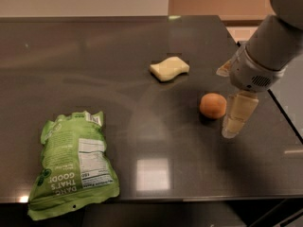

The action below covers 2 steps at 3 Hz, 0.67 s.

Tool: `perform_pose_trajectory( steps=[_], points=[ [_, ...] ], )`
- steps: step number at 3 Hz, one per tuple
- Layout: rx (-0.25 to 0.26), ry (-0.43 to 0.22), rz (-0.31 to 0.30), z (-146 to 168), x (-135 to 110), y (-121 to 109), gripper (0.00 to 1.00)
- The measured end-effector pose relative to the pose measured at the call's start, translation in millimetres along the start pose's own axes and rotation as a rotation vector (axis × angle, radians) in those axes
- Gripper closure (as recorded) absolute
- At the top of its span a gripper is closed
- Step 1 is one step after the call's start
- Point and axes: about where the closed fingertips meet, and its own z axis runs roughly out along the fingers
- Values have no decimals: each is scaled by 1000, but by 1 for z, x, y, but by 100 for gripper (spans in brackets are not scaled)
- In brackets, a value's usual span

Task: Move orange near green rice chip bag

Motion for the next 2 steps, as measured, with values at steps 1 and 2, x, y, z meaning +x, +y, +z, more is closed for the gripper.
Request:
perform_pose_trajectory(
  steps=[1, 2],
  points=[
    [-3, 11, -22, 16, -1, -2, 0],
    [-10, 16, -34, 26, -2, -3, 0]
  ],
)
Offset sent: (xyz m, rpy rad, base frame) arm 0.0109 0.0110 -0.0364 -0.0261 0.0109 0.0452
